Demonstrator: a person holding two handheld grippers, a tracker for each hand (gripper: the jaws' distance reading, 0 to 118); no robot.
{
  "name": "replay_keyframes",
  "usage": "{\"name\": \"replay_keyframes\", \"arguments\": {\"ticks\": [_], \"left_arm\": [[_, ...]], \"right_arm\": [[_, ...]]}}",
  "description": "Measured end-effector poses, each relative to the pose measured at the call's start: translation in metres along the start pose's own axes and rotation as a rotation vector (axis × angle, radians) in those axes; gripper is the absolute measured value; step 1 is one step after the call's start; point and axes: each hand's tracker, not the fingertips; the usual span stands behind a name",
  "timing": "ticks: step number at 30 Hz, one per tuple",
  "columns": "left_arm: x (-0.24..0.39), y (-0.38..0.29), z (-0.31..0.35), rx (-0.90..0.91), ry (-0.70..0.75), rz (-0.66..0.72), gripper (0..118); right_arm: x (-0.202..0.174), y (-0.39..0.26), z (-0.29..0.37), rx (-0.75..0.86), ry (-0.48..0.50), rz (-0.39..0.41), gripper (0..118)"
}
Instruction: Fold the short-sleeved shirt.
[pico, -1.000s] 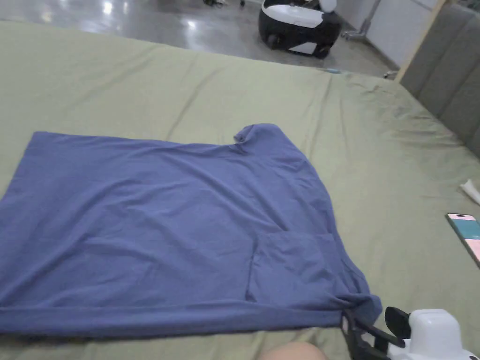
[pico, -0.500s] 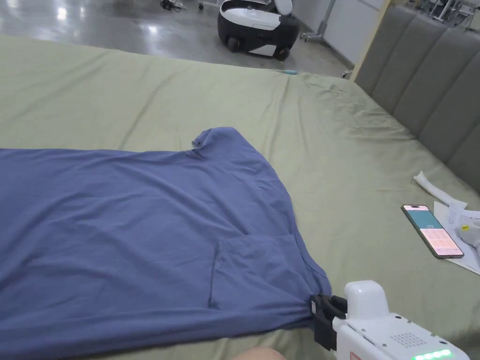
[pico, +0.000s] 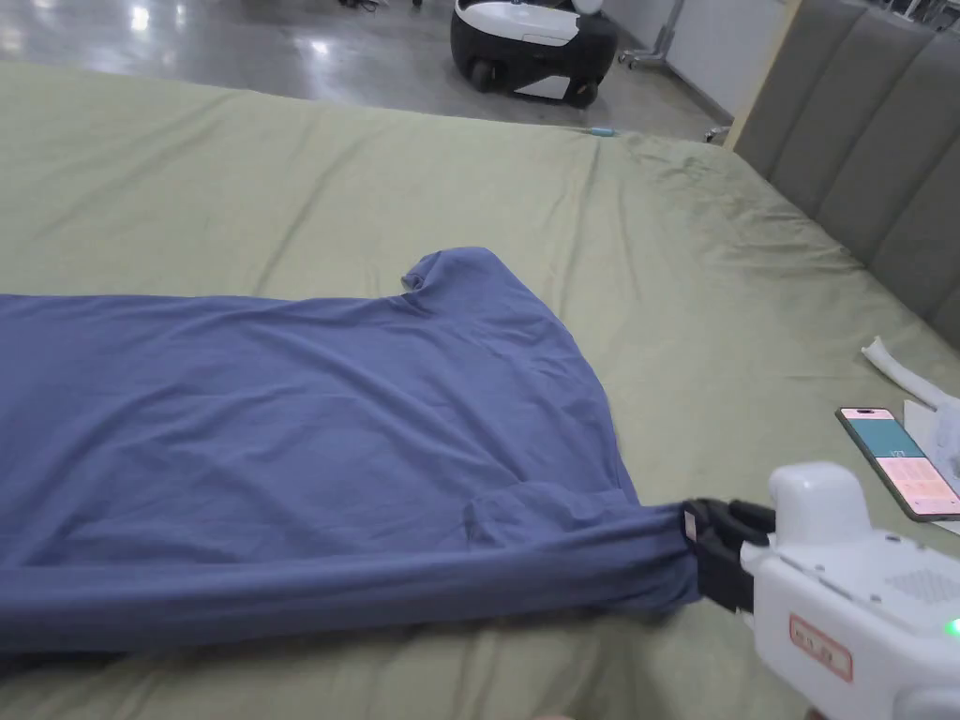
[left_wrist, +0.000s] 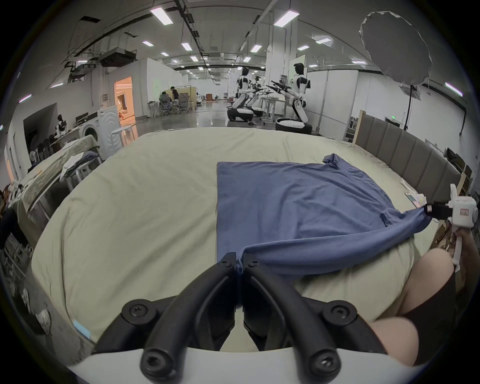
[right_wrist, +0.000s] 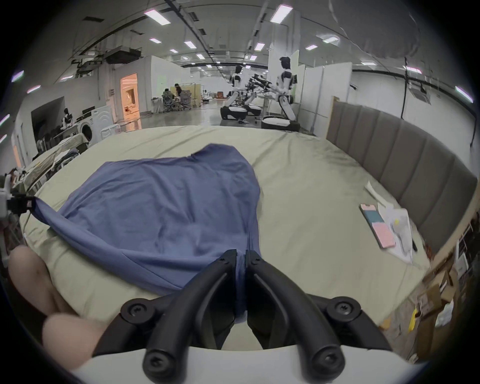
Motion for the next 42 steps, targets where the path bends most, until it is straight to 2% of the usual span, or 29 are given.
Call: {"name": "replay_keyframes", "arguments": {"ticks": [3,5,7,11,14,19,20,21,22,23,24,25,26,28,29,30,31,32,33,35,37,38,40,41,42], "left_arm": [[-0.008,0.032,-0.032,-0.037,-0.017,-0.025,3],[-0.007,0.054,-0.057,-0.089,-0.021,-0.028,3],[-0.015,0.066,-0.084,-0.150,-0.038,0.007,3],[-0.031,0.071,-0.135,-0.227,-0.041,0.030,3],[-0.021,0.069,-0.157,-0.287,-0.030,-0.009,3],[-0.027,0.060,-0.173,-0.311,-0.034,0.023,3],[-0.038,0.055,-0.184,-0.298,-0.023,0.049,9],[-0.043,0.054,-0.182,-0.282,0.013,0.084,26],[-0.046,0.054,-0.177,-0.272,0.055,0.109,66],[-0.051,0.056,-0.165,-0.234,0.067,0.152,92],[-0.053,0.055,-0.144,-0.171,0.044,0.193,107],[-0.055,0.055,-0.131,-0.123,0.035,0.212,111],[-0.054,0.053,-0.109,-0.069,0.037,0.220,110],[-0.044,0.045,-0.063,-0.013,0.072,0.185,110],[-0.038,0.035,-0.040,0.026,0.078,0.162,105],[-0.032,0.026,-0.021,0.065,0.086,0.145,91],[-0.025,0.016,-0.003,0.097,0.097,0.133,51],[-0.015,0.003,0.014,0.104,0.116,0.126,16],[-0.009,-0.007,0.023,0.085,0.124,0.123,0],[0.000,-0.032,0.034,0.075,0.126,0.139,0],[0.007,-0.048,0.036,0.007,0.060,0.161,0],[0.010,-0.056,0.033,0.008,0.061,0.160,0],[0.010,-0.064,0.018,-0.030,0.069,0.118,0],[0.010,-0.065,0.011,-0.037,0.065,0.113,0],[0.008,-0.063,0.005,-0.024,0.062,0.117,0]], "right_arm": [[-0.001,0.040,-0.028,-0.024,0.014,0.020,8],[0.000,0.054,-0.053,-0.035,0.006,0.064,8],[0.004,0.064,-0.083,-0.087,0.007,0.078,8],[0.011,0.060,-0.139,-0.225,0.022,0.071,8],[0.013,0.055,-0.158,-0.246,0.004,0.075,8],[0.020,0.047,-0.170,-0.267,0.000,0.043,8],[0.022,0.046,-0.170,-0.269,0.009,0.033,9],[0.025,0.046,-0.169,-0.273,0.015,0.024,25],[0.026,0.047,-0.161,-0.265,-0.009,0.018,73],[0.030,0.047,-0.151,-0.210,-0.050,0.003,101],[0.036,0.048,-0.135,-0.144,-0.057,-0.022,106],[0.040,0.049,-0.124,-0.110,-0.059,-0.046,104],[0.038,0.050,-0.103,-0.074,-0.073,-0.078,104],[0.035,0.043,-0.070,-0.001,-0.100,-0.086,104],[0.030,0.037,-0.052,0.032,-0.088,-0.084,102],[0.029,0.028,-0.041,0.046,-0.076,-0.083,96],[0.024,0.019,-0.025,0.072,-0.053,-0.087,71],[0.017,0.008,-0.010,0.106,-0.027,-0.095,40],[0.011,-0.001,0.002,0.125,-0.013,-0.092,0],[-0.008,-0.011,0.030,0.132,-0.071,-0.069,0],[-0.014,-0.020,0.044,0.101,-0.016,-0.080,0],[-0.037,-0.022,0.050,0.091,-0.010,-0.063,0],[-0.050,-0.024,0.057,0.067,-0.024,-0.027,0],[-0.054,-0.022,0.059,0.058,-0.020,-0.031,0],[-0.027,-0.051,0.039,0.040,-0.021,-0.056,0]]}}
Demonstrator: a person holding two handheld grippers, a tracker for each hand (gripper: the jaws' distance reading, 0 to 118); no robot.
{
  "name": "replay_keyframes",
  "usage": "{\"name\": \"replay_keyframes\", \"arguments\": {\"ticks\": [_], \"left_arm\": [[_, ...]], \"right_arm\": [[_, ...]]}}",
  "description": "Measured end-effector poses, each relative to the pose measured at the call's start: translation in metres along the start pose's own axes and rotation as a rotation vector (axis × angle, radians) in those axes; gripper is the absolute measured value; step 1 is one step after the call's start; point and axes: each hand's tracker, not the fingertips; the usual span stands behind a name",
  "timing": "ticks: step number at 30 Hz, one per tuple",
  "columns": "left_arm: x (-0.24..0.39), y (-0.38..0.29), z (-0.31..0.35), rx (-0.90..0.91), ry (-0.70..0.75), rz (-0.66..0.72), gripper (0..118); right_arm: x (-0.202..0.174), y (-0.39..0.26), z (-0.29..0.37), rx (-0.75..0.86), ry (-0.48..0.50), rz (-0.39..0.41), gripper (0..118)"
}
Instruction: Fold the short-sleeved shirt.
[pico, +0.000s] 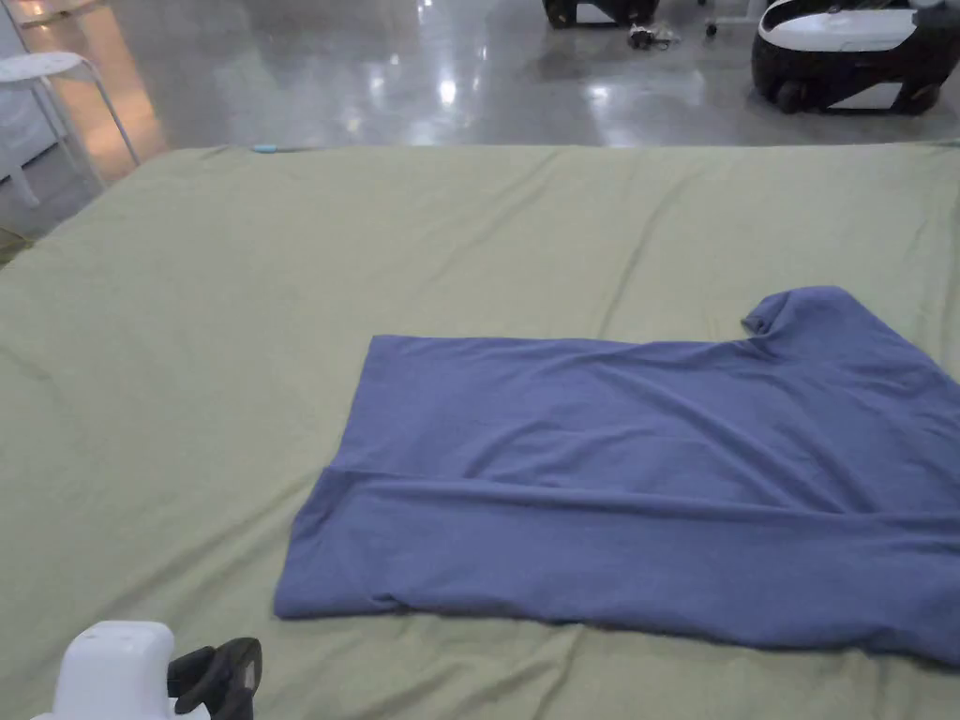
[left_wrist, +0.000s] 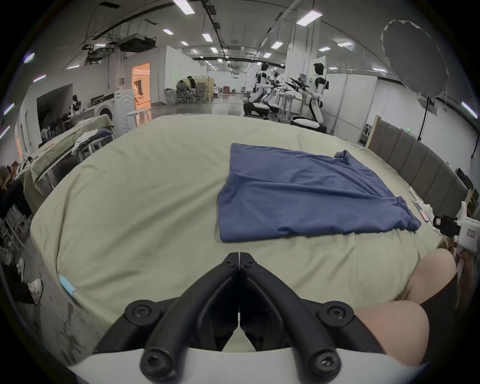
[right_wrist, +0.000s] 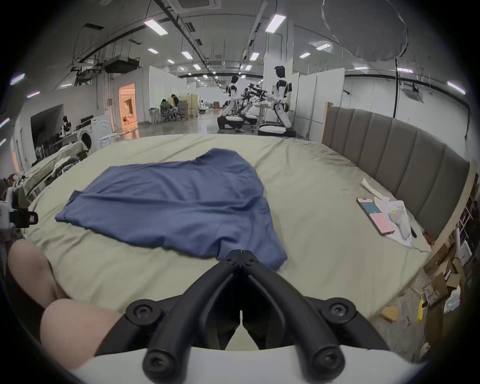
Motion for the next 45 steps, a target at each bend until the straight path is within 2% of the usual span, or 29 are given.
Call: {"name": "replay_keyframes", "arguments": {"ticks": [1,3,4,5,7,8,11,13,14,15,17,19,23,25,26,28,30,32,34,36,37,38,39,40,42,45], "left_arm": [[-0.002,0.004,-0.007,0.010,-0.005,0.010,6],[-0.002,0.020,-0.030,-0.009,0.016,0.031,44],[-0.004,0.025,-0.040,-0.002,0.024,0.039,53],[-0.008,0.030,-0.051,-0.005,0.025,0.042,53],[-0.005,0.042,-0.075,-0.043,0.030,0.063,101],[-0.006,0.044,-0.086,-0.060,0.043,0.076,104],[-0.001,0.043,-0.117,-0.147,0.056,0.082,100],[0.005,0.034,-0.133,-0.225,0.066,0.062,81],[0.017,0.033,-0.126,-0.145,0.103,0.000,78],[0.024,0.035,-0.121,-0.141,0.110,-0.033,69],[0.035,0.035,-0.117,-0.144,0.098,-0.042,44],[0.044,0.033,-0.106,-0.129,0.071,-0.118,5],[0.044,0.041,-0.089,-0.111,0.048,-0.145,4],[0.041,0.047,-0.079,-0.063,0.045,-0.150,4],[0.038,0.051,-0.073,-0.052,0.040,-0.147,4],[0.036,0.058,-0.069,-0.046,0.024,-0.132,4],[0.034,0.063,-0.068,-0.047,0.012,-0.116,4],[0.036,0.062,-0.069,-0.054,0.014,-0.127,4],[0.034,0.059,-0.074,-0.060,0.016,-0.134,4],[0.033,0.056,-0.078,-0.073,0.017,-0.134,4],[0.032,0.055,-0.080,-0.079,0.018,-0.131,4],[0.031,0.054,-0.081,-0.085,0.017,-0.127,4],[0.030,0.054,-0.080,-0.088,0.015,-0.123,4],[0.030,0.054,-0.079,-0.092,0.012,-0.121,4],[0.027,0.057,-0.073,-0.088,-0.001,-0.117,4],[0.022,0.067,-0.063,-0.070,-0.031,-0.084,4]], "right_arm": [[0.004,-0.004,-0.003,-0.008,0.001,-0.011,0],[0.008,-0.006,-0.005,-0.006,-0.015,-0.007,0],[0.001,0.003,0.002,-0.001,-0.028,0.008,0],[0.001,0.005,0.003,-0.002,-0.028,0.008,0],[0.002,0.008,0.005,0.001,-0.028,0.002,0],[-0.003,0.015,0.010,0.007,-0.040,0.013,0],[-0.010,0.017,0.013,0.006,-0.048,-0.002,0],[-0.003,0.019,0.010,-0.007,-0.041,-0.030,0],[-0.004,0.019,0.010,-0.012,-0.041,-0.036,0],[-0.005,0.019,0.009,-0.017,-0.040,-0.041,0],[0.003,0.014,0.004,-0.030,-0.030,-0.058,0],[0.003,0.011,-0.003,-0.047,-0.030,-0.063,0],[0.007,0.005,-0.018,-0.074,-0.030,-0.066,0],[0.025,-0.003,-0.030,-0.083,-0.018,-0.081,2],[0.032,-0.001,-0.037,-0.108,0.000,-0.094,15],[0.034,0.006,-0.048,-0.134,-0.002,-0.090,59],[0.043,0.012,-0.065,-0.141,-0.021,-0.110,66],[0.055,0.014,-0.083,-0.145,-0.015,-0.190,71],[0.065,0.016,-0.102,-0.186,0.008,-0.242,70],[0.067,0.013,-0.119,-0.244,0.059,-0.247,67],[0.067,0.011,-0.124,-0.274,0.094,-0.244,48],[0.066,0.010,-0.125,-0.282,0.093,-0.254,16],[0.066,0.010,-0.122,-0.262,0.088,-0.254,5],[0.062,0.009,-0.113,-0.251,0.087,-0.250,5],[0.062,0.012,-0.102,-0.229,0.171,-0.230,5],[0.060,0.020,-0.084,-0.196,0.139,-0.200,5]]}}
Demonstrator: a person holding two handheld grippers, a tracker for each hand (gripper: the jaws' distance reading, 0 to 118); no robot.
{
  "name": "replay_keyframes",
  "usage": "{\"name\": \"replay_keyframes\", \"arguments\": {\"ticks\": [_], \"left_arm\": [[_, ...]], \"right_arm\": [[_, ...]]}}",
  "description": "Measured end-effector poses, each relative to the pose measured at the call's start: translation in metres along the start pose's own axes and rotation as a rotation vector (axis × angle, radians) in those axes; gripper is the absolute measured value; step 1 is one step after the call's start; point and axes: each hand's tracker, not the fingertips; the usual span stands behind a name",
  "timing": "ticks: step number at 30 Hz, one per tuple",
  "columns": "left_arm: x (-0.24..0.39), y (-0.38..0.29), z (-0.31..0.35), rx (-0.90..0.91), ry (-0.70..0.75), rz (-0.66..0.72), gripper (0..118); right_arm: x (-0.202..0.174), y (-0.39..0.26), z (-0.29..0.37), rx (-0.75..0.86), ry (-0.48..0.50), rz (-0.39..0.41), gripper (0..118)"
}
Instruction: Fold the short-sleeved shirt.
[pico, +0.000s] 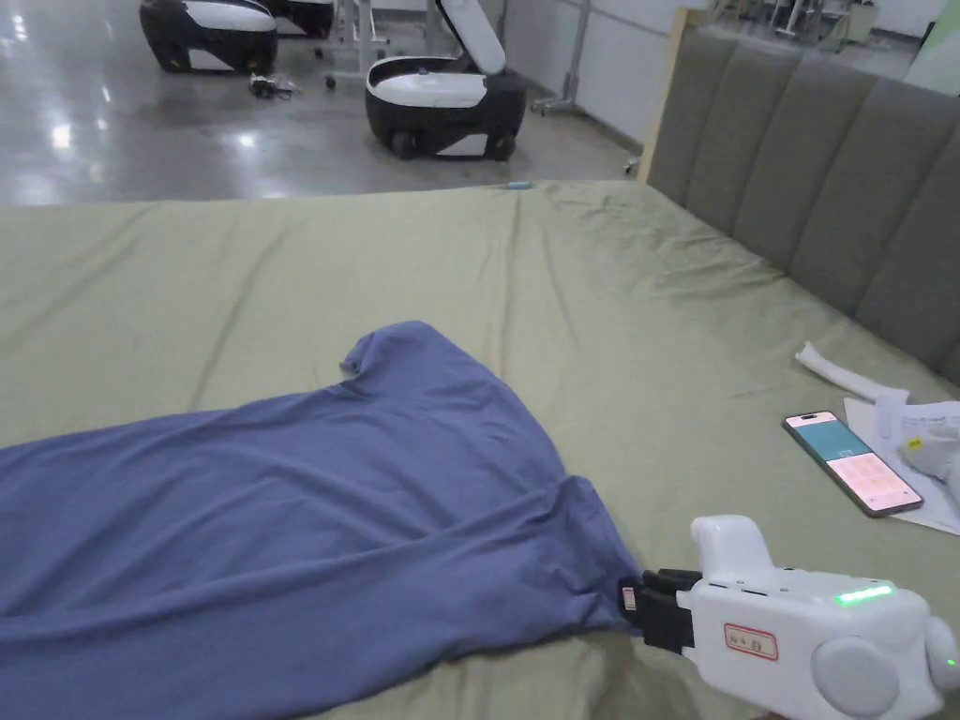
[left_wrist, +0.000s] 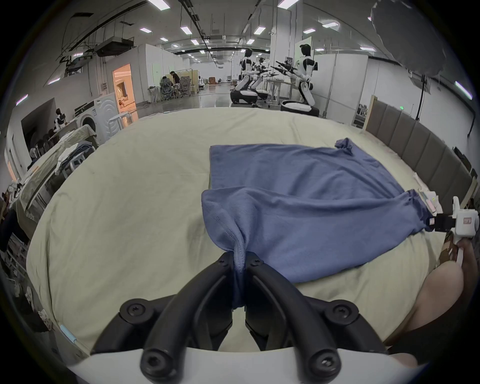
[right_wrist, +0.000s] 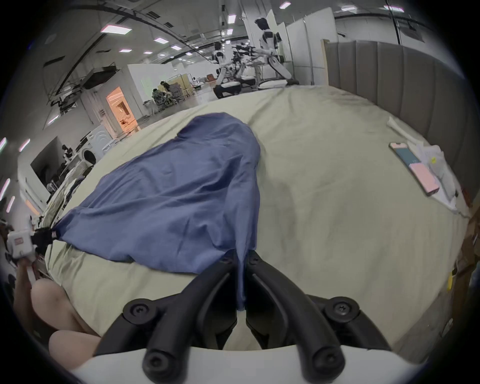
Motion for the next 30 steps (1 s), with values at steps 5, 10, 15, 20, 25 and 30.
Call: {"name": "replay_keyframes", "arguments": {"ticks": [5,10,15,20,25,30], "left_arm": [[-0.016,0.012,0.036,0.051,-0.028,0.022,4],[-0.035,-0.002,0.068,0.023,-0.106,0.087,4],[-0.040,-0.048,0.076,-0.058,-0.098,0.069,4],[-0.041,-0.079,0.056,-0.132,-0.087,0.103,5],[-0.034,-0.080,0.062,-0.099,0.076,0.089,108],[-0.038,-0.031,0.094,0.021,0.047,0.151,110]], "right_arm": [[0.006,0.012,0.047,0.089,-0.002,0.021,5],[0.006,-0.007,0.079,0.050,-0.012,0.032,5],[0.010,-0.055,0.075,-0.041,-0.025,0.049,5],[0.010,-0.075,0.064,-0.055,-0.055,0.032,5],[0.010,-0.069,0.071,-0.001,-0.167,0.075,97],[0.002,-0.023,0.098,0.247,-0.153,0.110,113]]}}
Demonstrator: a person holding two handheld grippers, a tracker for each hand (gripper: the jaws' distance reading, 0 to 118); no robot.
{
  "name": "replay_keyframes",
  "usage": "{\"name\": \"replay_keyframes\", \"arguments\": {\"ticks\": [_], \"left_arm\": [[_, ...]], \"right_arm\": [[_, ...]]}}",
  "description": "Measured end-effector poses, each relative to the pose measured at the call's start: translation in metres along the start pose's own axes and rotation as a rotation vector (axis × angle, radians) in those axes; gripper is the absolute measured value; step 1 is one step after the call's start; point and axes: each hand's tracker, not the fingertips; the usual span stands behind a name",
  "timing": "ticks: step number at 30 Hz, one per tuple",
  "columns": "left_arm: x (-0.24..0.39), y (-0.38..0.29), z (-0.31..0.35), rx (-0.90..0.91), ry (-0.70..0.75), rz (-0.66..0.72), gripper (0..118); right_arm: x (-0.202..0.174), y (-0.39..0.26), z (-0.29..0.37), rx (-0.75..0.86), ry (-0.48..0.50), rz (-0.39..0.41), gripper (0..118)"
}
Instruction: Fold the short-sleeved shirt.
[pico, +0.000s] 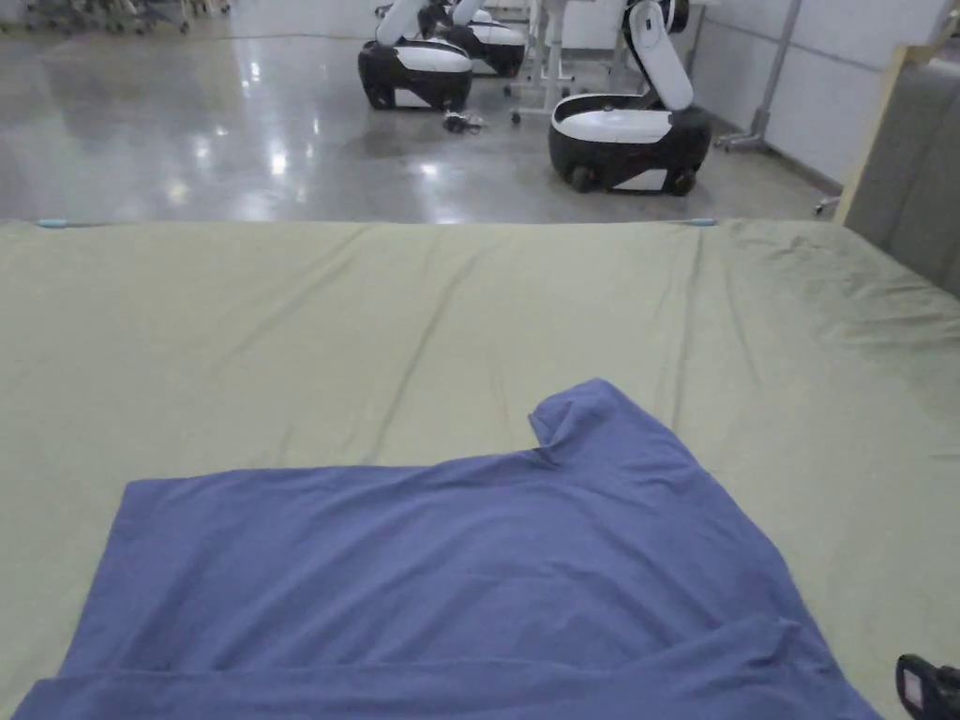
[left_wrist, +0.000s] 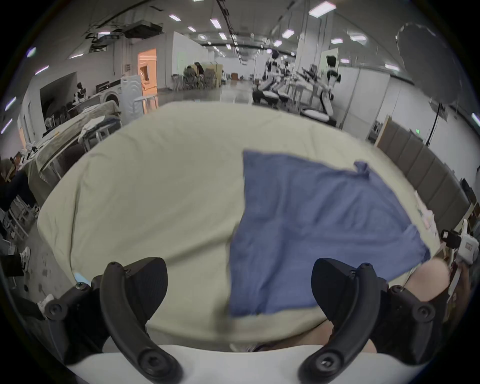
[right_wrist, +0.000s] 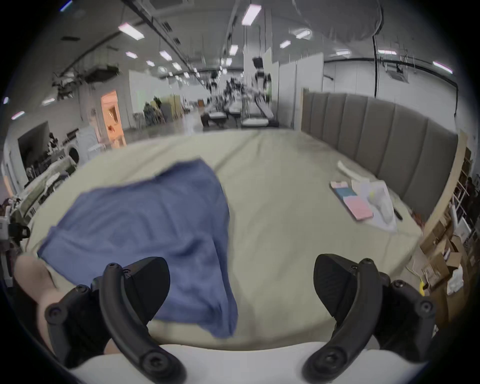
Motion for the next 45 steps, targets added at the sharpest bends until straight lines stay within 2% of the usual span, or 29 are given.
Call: {"name": "replay_keyframes", "arguments": {"ticks": [2,3,4,5,7,9,11,12,13,14,15,16,17,20,23,24,25,27,31,32,34,35,36,37,40,42,43,44,45], "left_arm": [[0.012,0.034,0.004,0.117,-0.038,-0.013,94],[0.017,0.051,0.002,0.157,-0.056,-0.015,72],[0.021,0.065,-0.002,0.198,-0.065,-0.027,21],[0.027,0.084,-0.014,0.219,-0.073,-0.034,0],[0.037,0.113,-0.043,0.218,-0.070,-0.058,0],[0.043,0.141,-0.088,0.168,-0.101,-0.087,0],[0.038,0.164,-0.138,0.124,-0.088,-0.064,0],[0.035,0.172,-0.164,0.072,-0.101,-0.055,9],[0.033,0.177,-0.195,0.038,-0.050,-0.052,38],[0.032,0.179,-0.223,0.026,0.003,-0.035,59],[0.027,0.180,-0.246,-0.014,0.040,-0.021,73],[0.024,0.180,-0.270,-0.093,0.040,-0.008,79],[0.021,0.177,-0.290,-0.147,0.034,0.030,80],[0.026,0.160,-0.319,-0.208,0.009,0.055,80],[0.046,0.142,-0.318,-0.172,0.074,-0.113,78],[0.051,0.142,-0.315,-0.164,0.095,-0.140,73],[0.054,0.143,-0.311,-0.167,0.084,-0.117,54],[0.050,0.148,-0.304,-0.160,0.058,-0.124,0],[0.063,0.144,-0.279,-0.177,-0.027,-0.246,0],[0.063,0.144,-0.272,-0.163,-0.024,-0.241,0],[0.059,0.149,-0.257,-0.126,-0.029,-0.231,0],[0.055,0.149,-0.253,-0.113,-0.039,-0.213,0],[0.053,0.152,-0.248,-0.106,-0.051,-0.196,0],[0.050,0.154,-0.243,-0.101,-0.053,-0.195,0],[0.047,0.153,-0.234,-0.095,-0.050,-0.198,0],[0.043,0.155,-0.232,-0.102,-0.060,-0.183,0],[0.041,0.151,-0.234,-0.107,-0.066,-0.173,0],[0.039,0.150,-0.235,-0.115,-0.071,-0.168,0],[0.038,0.150,-0.235,-0.123,-0.072,-0.176,0]], "right_arm": [[-0.006,0.032,-0.007,0.055,-0.001,0.010,104],[-0.011,0.047,-0.014,0.094,-0.019,0.028,87],[-0.017,0.059,-0.020,0.119,-0.034,0.042,41],[-0.032,0.077,-0.026,0.137,-0.049,0.074,6],[-0.050,0.097,-0.045,0.172,-0.075,0.128,1],[-0.064,0.117,-0.060,0.154,0.037,0.127,1],[-0.081,0.128,-0.075,0.155,0.043,0.141,1],[-0.088,0.131,-0.082,0.150,0.060,0.152,1],[-0.090,0.135,-0.090,0.137,0.086,0.163,1],[-0.095,0.138,-0.096,0.132,0.091,0.170,1],[-0.099,0.140,-0.101,0.128,0.093,0.180,1],[-0.103,0.141,-0.106,0.120,0.102,0.194,1],[-0.101,0.142,-0.112,0.112,0.112,0.206,1],[-0.101,0.143,-0.125,0.094,0.117,0.227,1],[-0.094,0.143,-0.140,0.057,0.104,0.230,1],[-0.093,0.143,-0.144,0.049,0.096,0.230,1],[-0.090,0.143,-0.150,0.040,0.092,0.230,1],[-0.088,0.146,-0.162,0.017,0.116,0.193,1],[-0.082,0.156,-0.209,-0.110,0.155,0.108,3],[-0.080,0.158,-0.224,-0.142,0.160,0.117,18],[-0.067,0.159,-0.267,-0.219,0.134,0.111,64],[-0.064,0.160,-0.285,-0.265,0.129,0.095,79],[-0.061,0.159,-0.301,-0.296,0.135,0.090,86],[-0.060,0.157,-0.315,-0.318,0.113,0.090,88],[-0.057,0.142,-0.358,-0.418,0.075,0.095,85],[-0.060,0.126,-0.382,-0.482,0.056,0.094,69],[-0.059,0.119,-0.386,-0.507,0.060,0.091,65],[-0.060,0.121,-0.378,-0.447,0.053,0.089,44],[-0.067,0.124,-0.363,-0.431,0.059,0.097,0]]}}
